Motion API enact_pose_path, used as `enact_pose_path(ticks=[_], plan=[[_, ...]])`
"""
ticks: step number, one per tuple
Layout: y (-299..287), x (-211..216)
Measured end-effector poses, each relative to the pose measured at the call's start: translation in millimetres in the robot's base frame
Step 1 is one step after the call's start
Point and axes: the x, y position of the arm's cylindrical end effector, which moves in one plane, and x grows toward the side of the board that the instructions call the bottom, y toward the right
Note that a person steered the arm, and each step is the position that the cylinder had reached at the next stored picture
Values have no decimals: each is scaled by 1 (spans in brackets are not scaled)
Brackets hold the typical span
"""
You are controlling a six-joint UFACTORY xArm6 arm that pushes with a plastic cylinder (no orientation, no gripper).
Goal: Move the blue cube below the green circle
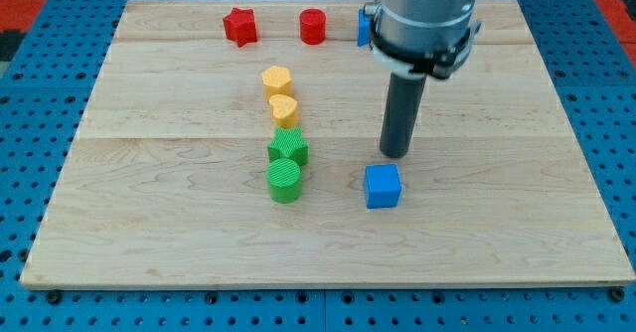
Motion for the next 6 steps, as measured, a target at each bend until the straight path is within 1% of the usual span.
enact_pose_path(ticks=[1,2,3,4,5,6], plan=[[56,-58],[89,-141],[93,-212],[54,-240],[26,-242],[17,-211]])
